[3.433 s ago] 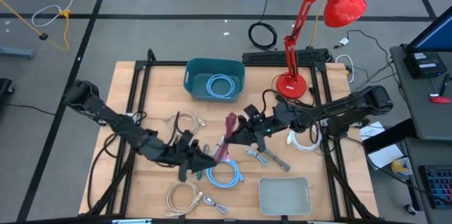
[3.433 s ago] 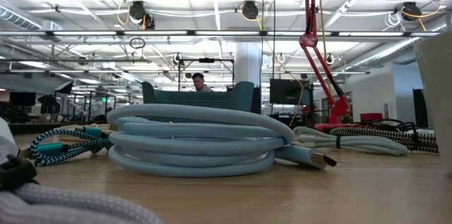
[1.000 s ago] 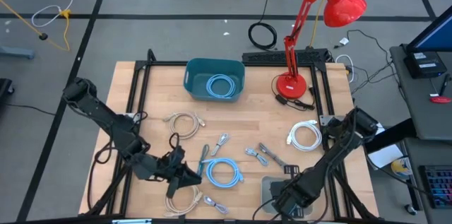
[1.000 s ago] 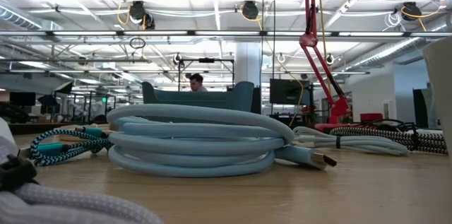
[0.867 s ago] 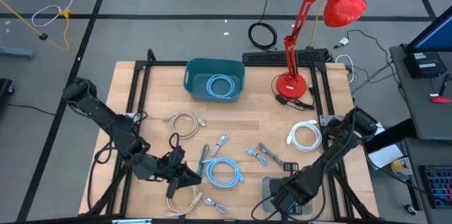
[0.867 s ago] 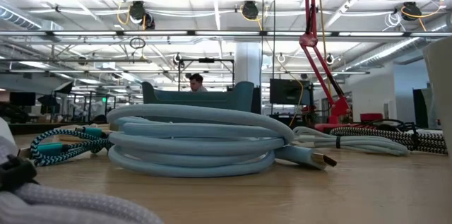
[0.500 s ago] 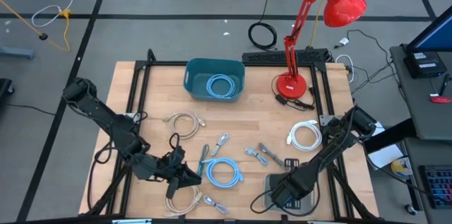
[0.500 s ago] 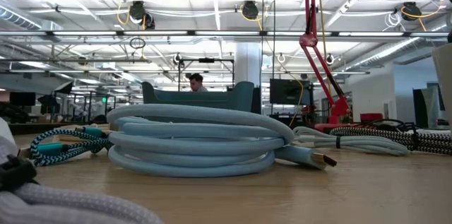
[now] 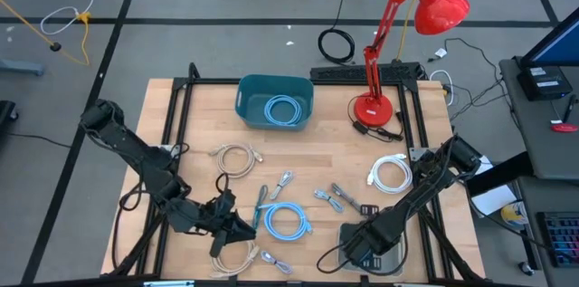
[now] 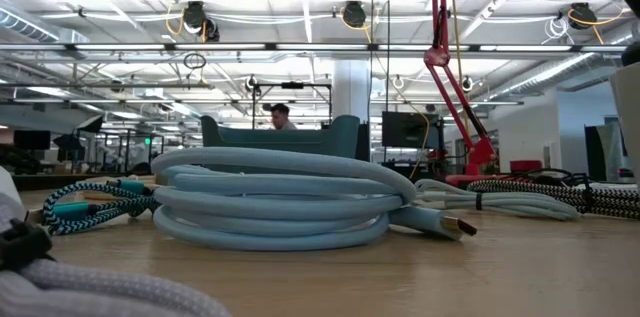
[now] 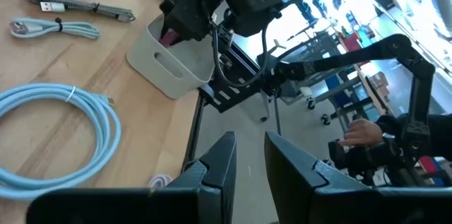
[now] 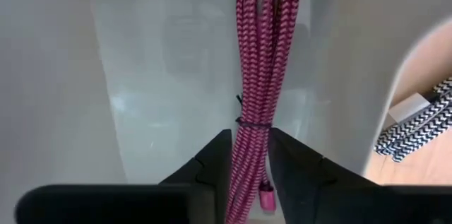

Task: Sort cables into bins
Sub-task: Put the red patterned charger cable into the gray bin, then put the top brown HDMI cable into the blue bin

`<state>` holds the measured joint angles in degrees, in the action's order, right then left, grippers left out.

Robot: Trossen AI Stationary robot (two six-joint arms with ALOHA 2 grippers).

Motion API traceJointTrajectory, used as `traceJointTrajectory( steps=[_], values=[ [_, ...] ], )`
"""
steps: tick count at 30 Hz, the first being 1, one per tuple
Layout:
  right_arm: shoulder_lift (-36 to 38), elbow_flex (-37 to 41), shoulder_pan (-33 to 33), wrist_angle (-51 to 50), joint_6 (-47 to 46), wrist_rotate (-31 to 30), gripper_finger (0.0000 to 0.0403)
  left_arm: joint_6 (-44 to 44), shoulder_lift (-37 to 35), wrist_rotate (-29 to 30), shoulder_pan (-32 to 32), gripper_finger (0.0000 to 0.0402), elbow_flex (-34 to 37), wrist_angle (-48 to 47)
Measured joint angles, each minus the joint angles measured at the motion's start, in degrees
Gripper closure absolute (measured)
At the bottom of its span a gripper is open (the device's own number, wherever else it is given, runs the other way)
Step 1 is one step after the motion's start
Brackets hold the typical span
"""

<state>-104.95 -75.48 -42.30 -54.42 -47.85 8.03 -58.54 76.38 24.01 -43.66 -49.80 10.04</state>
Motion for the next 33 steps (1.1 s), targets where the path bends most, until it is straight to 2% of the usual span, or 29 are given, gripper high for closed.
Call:
traceJointTrajectory(
  steps=[7, 12, 15, 18, 21, 24, 29, 33],
  values=[
    [1.1, 0.0, 0.3, 1.0, -3.6, 2.6, 0.0282, 0.4, 0.0, 0.4, 0.0, 0.0325, 0.0, 0.0],
    [8.5, 0.0, 2.2, 7.1, -8.6, 3.6, 0.0283, 1.0, 0.0, 2.1, 0.0, 0.0325, 0.0, 0.5],
    [14.9, 0.0, 3.2, 13.6, -11.8, -1.5, 0.0288, 1.5, 0.0, 2.5, 0.0, 0.0325, 0.0, 1.1],
    [20.7, 0.0, 3.6, 20.7, -11.8, -11.3, 0.0292, 1.8, 0.0, 3.4, 0.0, 0.0325, 0.0, 1.3],
    [25.0, 0.0, 3.6, 28.3, -6.0, -21.4, 0.0293, 2.5, 0.0, 4.1, 0.0, 0.0325, 0.0, 2.4],
    [28.1, 0.0, 3.6, 35.5, 2.2, -28.1, 0.0293, 3.3, 0.0, 4.7, 0.4, 0.0325, 0.0, 4.2],
    [30.2, 0.0, 3.7, 47.3, 16.9, -33.4, 0.0293, 4.8, 0.0, 6.7, 2.5, 0.0325, 0.0, 7.5],
    [30.3, 0.0, 4.5, 55.9, 27.3, -35.0, 0.0293, 6.6, 0.0, 9.2, 5.5, 0.0325, 0.0, 9.7]
  ],
)
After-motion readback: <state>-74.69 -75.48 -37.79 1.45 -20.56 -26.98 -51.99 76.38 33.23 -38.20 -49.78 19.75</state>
